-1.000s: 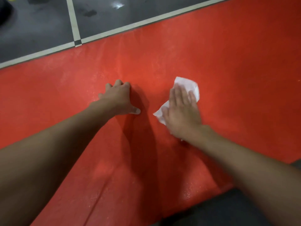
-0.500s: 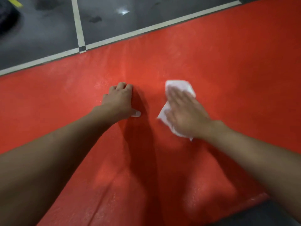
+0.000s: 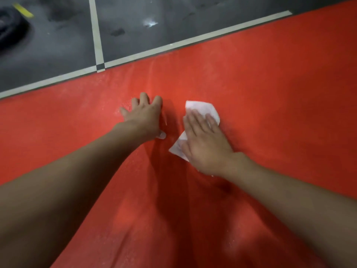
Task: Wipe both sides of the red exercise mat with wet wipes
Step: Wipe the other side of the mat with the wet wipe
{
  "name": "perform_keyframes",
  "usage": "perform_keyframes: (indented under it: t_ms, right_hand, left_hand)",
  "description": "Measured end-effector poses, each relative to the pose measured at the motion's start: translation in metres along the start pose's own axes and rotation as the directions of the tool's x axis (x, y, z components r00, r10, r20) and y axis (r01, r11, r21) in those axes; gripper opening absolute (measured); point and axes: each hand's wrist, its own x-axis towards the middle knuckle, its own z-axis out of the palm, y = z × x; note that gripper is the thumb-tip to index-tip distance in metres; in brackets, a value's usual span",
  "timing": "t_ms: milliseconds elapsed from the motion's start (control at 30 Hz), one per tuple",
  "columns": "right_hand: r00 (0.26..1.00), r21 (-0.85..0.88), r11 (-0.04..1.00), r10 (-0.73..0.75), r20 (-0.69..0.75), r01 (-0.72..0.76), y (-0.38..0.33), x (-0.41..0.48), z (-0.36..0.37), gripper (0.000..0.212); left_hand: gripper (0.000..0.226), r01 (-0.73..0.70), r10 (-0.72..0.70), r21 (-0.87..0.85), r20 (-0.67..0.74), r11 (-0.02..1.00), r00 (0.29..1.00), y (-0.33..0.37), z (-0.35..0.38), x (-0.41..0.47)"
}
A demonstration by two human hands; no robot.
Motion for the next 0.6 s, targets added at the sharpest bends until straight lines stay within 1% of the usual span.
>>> perform_keyframes:
  t_ms: [33, 67, 100, 167, 200, 233, 267, 300, 333, 367, 400, 433, 467, 500, 533, 600]
  right_hand:
    - [0.998, -0.018, 0.998, -0.058, 0.017, 0.059, 0.009, 0.0, -0.001, 0.069]
    - [0.998, -0.029, 0.998, -0.055, 0.029, 0.056, 0.024, 0.007, -0.003, 0.068]
    - [0.999, -0.023, 1.0, 0.016, 0.036, -0.015, 0.037, 0.018, -0.006, 0.067]
    - [0.969, -0.002, 0.97, 0.243, 0.054, -0.243, 0.046, 0.034, -0.012, 0.067]
    - [0.961, 0.009, 0.962, 0.273, 0.037, -0.273, 0.038, 0.039, -0.01, 0.068]
    - [0.972, 0.005, 0.972, 0.233, 0.006, -0.233, 0.025, 0.039, -0.007, 0.068]
    - [0.99, -0.001, 0.99, 0.138, -0.021, -0.138, 0.014, 0.037, -0.003, 0.07]
    - [0.999, -0.006, 1.0, 0.028, -0.019, -0.028, 0.01, 0.032, -0.001, 0.073]
    - [0.999, -0.015, 0.999, -0.043, 0.005, 0.043, 0.016, 0.031, -0.002, 0.075]
    - [0.998, -0.025, 0.998, -0.059, 0.021, 0.06, 0.028, 0.035, -0.004, 0.074]
    - [1.0, -0.033, 0.999, -0.01, 0.026, 0.01, 0.041, 0.046, -0.006, 0.071]
    - [0.994, -0.027, 0.995, 0.102, 0.04, -0.101, 0.05, 0.055, -0.011, 0.068]
    - [0.976, -0.005, 0.977, 0.214, 0.049, -0.214, 0.051, 0.063, -0.012, 0.067]
    - [0.962, 0.011, 0.963, 0.269, 0.045, -0.27, 0.044, 0.07, -0.01, 0.068]
    - [0.966, 0.012, 0.966, 0.258, 0.024, -0.258, 0.034, 0.074, -0.007, 0.068]
    - [0.994, -0.02, 0.994, 0.106, -0.03, -0.107, 0.022, 0.072, 0.0, 0.07]
  left_hand:
    - [0.109, -0.036, 0.036, 0.002, 0.007, 0.999, 0.999, -0.001, 0.001, 0.003]
    - [0.115, -0.077, 0.078, -0.015, 0.031, 0.997, 0.996, -0.003, 0.001, 0.007]
    - [0.116, -0.109, 0.112, -0.044, 0.061, 0.993, 0.992, -0.006, 0.0, 0.009]
    - [0.113, -0.117, 0.122, -0.063, 0.093, 0.991, 0.988, -0.009, -0.002, 0.012]
    - [0.112, -0.103, 0.109, -0.062, 0.095, 0.993, 0.99, -0.01, -0.005, 0.016]
    - [0.11, -0.089, 0.095, -0.07, 0.094, 0.994, 0.991, -0.01, -0.01, 0.019]
    - [0.106, -0.075, 0.083, -0.092, 0.087, 0.993, 0.993, -0.01, -0.014, 0.023]
    - [0.099, -0.069, 0.078, -0.117, 0.07, 0.991, 0.994, -0.01, -0.018, 0.028]
    - [0.091, -0.065, 0.072, -0.143, 0.046, 0.988, 0.996, -0.011, -0.019, 0.032]
    - [0.085, -0.056, 0.061, -0.164, 0.021, 0.985, 0.998, -0.012, -0.018, 0.035]
    - [0.083, -0.04, 0.04, -0.175, -0.003, 0.984, 0.999, -0.013, -0.014, 0.037]
    - [0.086, -0.015, 0.012, -0.172, -0.023, 0.985, 1.0, -0.013, -0.008, 0.036]
    - [0.093, 0.012, -0.018, -0.166, -0.032, 0.986, 0.999, -0.013, -0.002, 0.036]
    - [0.101, 0.043, -0.047, -0.168, -0.022, 0.985, 0.999, -0.014, 0.003, 0.037]
    - [0.109, 0.066, -0.066, -0.179, 0.004, 0.982, 0.998, -0.015, 0.005, 0.037]
    - [0.112, 0.062, -0.054, -0.173, 0.049, 0.983, 0.997, -0.018, 0.002, 0.041]
